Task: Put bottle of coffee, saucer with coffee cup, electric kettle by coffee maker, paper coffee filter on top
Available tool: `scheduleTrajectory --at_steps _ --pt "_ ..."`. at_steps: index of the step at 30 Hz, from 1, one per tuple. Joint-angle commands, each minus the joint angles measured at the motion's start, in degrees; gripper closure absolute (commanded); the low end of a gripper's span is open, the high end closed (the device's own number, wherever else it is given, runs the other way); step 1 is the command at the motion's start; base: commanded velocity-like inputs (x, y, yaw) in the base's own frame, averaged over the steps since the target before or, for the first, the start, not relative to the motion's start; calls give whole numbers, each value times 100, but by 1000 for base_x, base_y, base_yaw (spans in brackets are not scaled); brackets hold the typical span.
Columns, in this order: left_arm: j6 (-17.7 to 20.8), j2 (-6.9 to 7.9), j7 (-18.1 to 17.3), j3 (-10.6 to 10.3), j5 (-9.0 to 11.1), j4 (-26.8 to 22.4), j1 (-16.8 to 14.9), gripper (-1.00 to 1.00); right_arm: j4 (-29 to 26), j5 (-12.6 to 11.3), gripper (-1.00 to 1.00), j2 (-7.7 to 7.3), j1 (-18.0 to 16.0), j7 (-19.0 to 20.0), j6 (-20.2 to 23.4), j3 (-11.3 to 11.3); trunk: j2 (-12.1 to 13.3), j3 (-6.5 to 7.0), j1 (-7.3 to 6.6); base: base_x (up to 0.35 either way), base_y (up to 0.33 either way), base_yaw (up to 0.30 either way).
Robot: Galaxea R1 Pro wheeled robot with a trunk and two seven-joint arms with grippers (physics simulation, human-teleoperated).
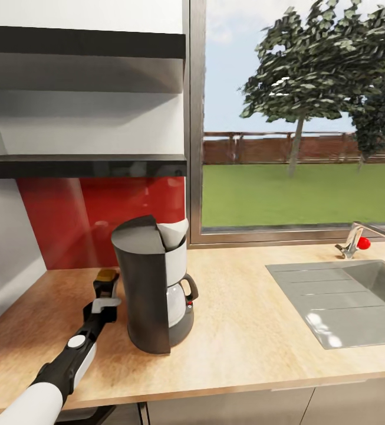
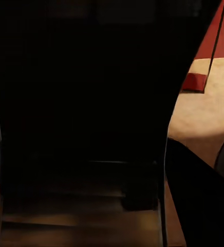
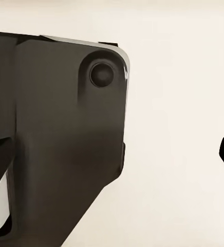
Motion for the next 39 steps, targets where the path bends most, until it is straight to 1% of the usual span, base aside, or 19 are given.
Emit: scheduleTrajectory --at_steps 1,4,6,10,15,21,30,38,39 --pt "-20 22 -114 29 -30 25 -2 100 -7 -42 -100 0 4 -25 -9 48 -3 0 2 0 0 0" --pt "-20 99 -399 29 -30 57 -2 100 -7 -42 -100 0 4 -25 -9 48 -3 0 2 0 0 0" --pt "-20 129 -479 33 -33 65 -2 100 -7 -42 -100 0 4 -25 -9 48 -3 0 2 0 0 0" --pt "-24 234 -533 33 -28 70 -2 100 -7 -42 -100 0 4 -25 -10 48 -3 0 2 0 0 0" --pt "-43 298 -543 38 -18 71 -2 100 -7 -42 -100 0 4 -25 -8 48 -3 0 2 0 0 0" --pt "-46 298 -543 34 -13 71 -2 100 -7 -42 -100 0 4 -25 -7 48 -3 0 2 0 0 0" --pt "-54 231 -557 21 -24 159 -2 100 1 -42 -100 0 4 -25 -8 48 -3 0 2 0 0 0" --pt "-119 210 -561 16 -24 176 -2 100 2 -42 -100 0 4 -25 -8 48 -3 0 2 0 0 0" --pt "-124 210 -561 18 -24 176 -2 -100 2 -42 -100 0 4 -25 -8 48 -3 0 2 0 0 0"
